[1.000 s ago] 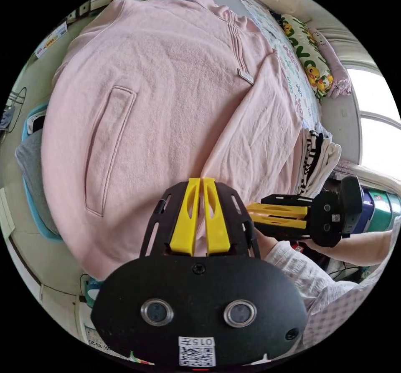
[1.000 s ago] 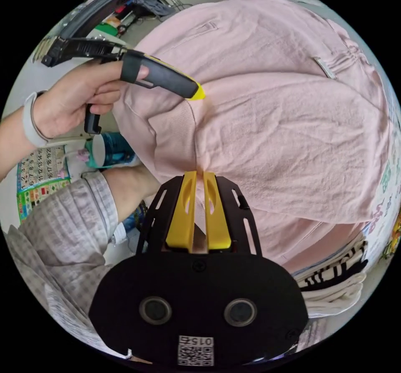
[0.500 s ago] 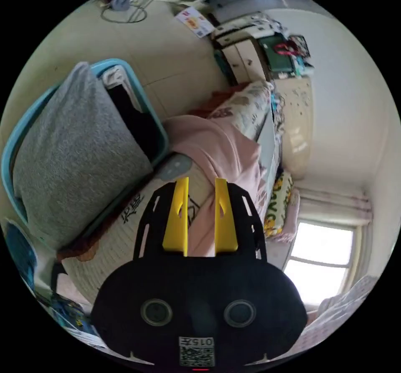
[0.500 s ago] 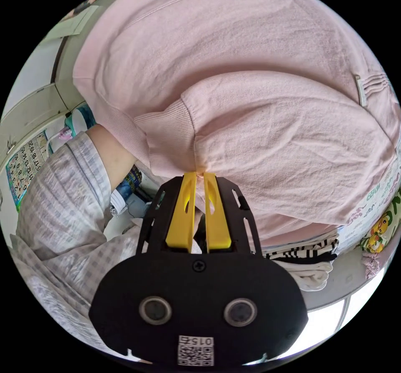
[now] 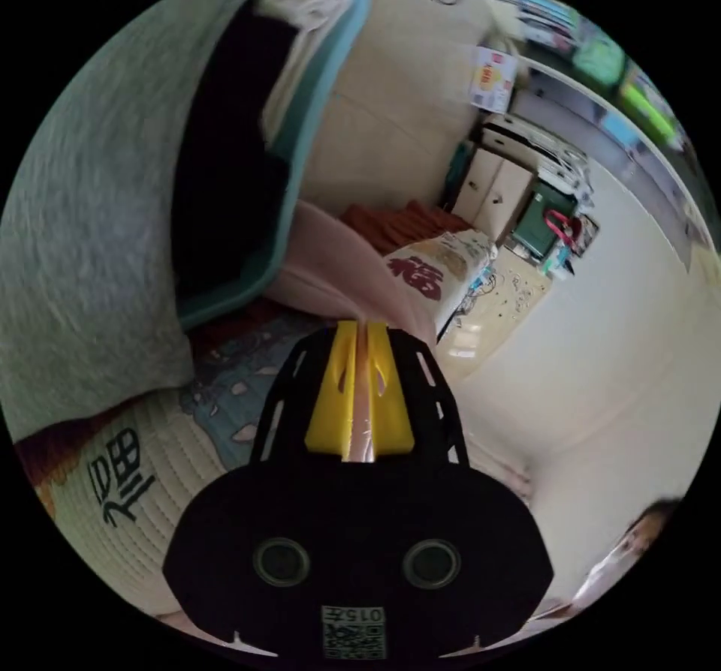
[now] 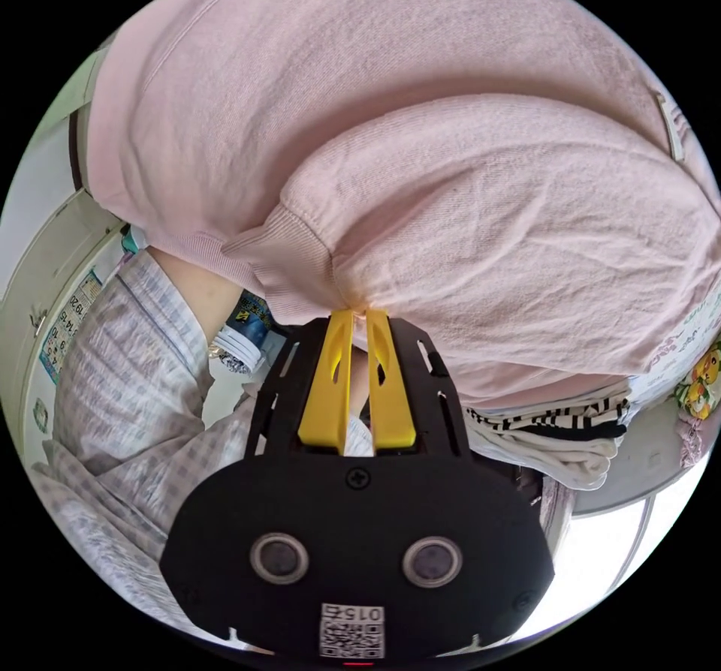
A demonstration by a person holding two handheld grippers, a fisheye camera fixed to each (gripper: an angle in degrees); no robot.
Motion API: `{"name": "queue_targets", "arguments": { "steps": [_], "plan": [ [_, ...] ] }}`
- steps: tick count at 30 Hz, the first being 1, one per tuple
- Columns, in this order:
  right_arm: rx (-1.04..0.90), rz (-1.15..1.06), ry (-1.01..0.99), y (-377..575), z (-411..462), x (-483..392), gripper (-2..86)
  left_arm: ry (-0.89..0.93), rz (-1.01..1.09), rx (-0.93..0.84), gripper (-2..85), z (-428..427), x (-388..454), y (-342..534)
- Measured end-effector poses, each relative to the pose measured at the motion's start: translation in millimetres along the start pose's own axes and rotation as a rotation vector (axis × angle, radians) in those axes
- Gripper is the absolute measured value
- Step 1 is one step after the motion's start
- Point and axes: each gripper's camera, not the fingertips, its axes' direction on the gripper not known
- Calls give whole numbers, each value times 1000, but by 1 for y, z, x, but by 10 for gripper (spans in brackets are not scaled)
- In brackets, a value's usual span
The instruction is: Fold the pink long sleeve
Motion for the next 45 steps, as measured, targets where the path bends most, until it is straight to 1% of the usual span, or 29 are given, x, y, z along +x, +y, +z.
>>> {"name": "queue_targets", "arguments": {
  "steps": [2,3,4,5,6,8,9,11,12,14,15,17,18,19,20,22,24,26,27,29,32,33,36,39,41,42,44,45],
  "plan": [
    [0,17,-19,10,-3,-7,37,-16,278,54,1,-11,47,21],
    [5,21,-28,13,-4,-8,36,-10,351,64,0,-14,61,30],
    [18,37,-49,21,-6,-9,32,13,503,73,-1,-21,90,52],
    [31,51,-79,30,-9,-9,26,18,652,53,-1,-26,118,80],
    [39,57,-96,35,-10,-9,21,21,722,45,-2,-29,130,95],
    [89,82,-147,60,-22,-5,6,28,980,-43,-2,-33,166,165],
    [108,95,-151,66,-28,-2,3,15,1023,-74,-2,-31,170,182],
    [257,148,-191,93,-68,11,2,-66,1115,-172,-1,-20,164,235],
    [308,156,-199,99,-82,15,3,-90,1123,-191,-1,-16,159,245],
    [536,148,-165,115,-151,18,8,-175,1094,-259,0,4,131,268],
    [595,133,-144,117,-169,15,10,-197,1085,-268,0,10,124,272],
    [794,-15,-75,115,-235,-14,23,-265,1038,-311,0,33,101,285],
    [826,-66,-64,110,-248,-24,27,-278,1020,-319,0,38,96,287],
    [855,-180,-46,97,-266,-49,42,-302,991,-308,0,44,88,291],
    [853,-279,-14,77,-277,-75,55,-297,982,-305,0,48,84,294],
    [839,-386,63,41,-281,-116,73,-298,947,-310,0,53,78,293],
    [816,-434,144,-2,-278,-150,95,-304,921,-312,0,57,72,293],
    [742,-476,244,-63,-269,-193,114,-311,904,-308,1,60,67,295],
    [718,-482,280,-77,-265,-202,116,-313,903,-306,1,61,66,296],
    [609,-472,457,-129,-241,-232,128,-318,894,-301,2,63,64,298],
    [472,-410,650,-171,-205,-237,116,-309,872,-295,2,62,62,298],
    [488,-432,661,-170,-203,-239,108,-307,868,-290,3,62,62,298],
    [468,-396,721,-173,-192,-241,63,-286,845,-294,4,59,61,296],
    [464,-394,658,-163,-192,-234,38,-293,855,-304,6,58,65,296],
    [586,-357,480,-130,-215,-213,34,-305,874,-313,8,54,71,298],
    [630,-351,427,-116,-223,-206,33,-310,882,-309,10,52,73,299],
    [814,-326,223,-46,-252,-168,30,-325,931,-270,20,36,85,308],
    [861,-323,176,-25,-258,-157,29,-329,948,-259,23,29,89,311]
  ]
}}
